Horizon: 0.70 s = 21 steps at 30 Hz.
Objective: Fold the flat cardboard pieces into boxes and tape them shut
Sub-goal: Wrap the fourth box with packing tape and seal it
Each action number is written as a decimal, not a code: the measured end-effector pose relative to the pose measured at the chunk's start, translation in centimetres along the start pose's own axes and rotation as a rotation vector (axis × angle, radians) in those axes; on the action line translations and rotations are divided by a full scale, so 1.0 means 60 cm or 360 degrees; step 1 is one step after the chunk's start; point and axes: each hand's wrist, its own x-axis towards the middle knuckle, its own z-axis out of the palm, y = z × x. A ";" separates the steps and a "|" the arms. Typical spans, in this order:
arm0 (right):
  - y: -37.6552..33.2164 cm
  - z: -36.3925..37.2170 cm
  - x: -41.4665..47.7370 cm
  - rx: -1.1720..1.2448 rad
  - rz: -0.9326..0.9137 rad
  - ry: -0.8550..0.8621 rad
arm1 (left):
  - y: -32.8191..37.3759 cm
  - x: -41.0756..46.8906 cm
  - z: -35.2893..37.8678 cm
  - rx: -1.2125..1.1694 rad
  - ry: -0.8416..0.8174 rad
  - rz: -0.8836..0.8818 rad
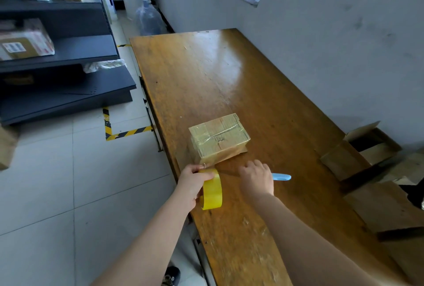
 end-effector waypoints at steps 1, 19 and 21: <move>0.011 0.013 -0.008 0.0065 0.0064 -0.0052 | 0.002 0.001 -0.003 0.0020 -0.0007 0.0011; -0.061 -0.068 0.085 0.0325 -0.0484 0.0385 | 0.013 0.012 -0.015 0.0062 -0.0111 -0.0043; -0.065 -0.059 0.097 0.0282 -0.0514 0.0277 | 0.013 0.015 -0.017 0.0073 -0.0114 -0.0059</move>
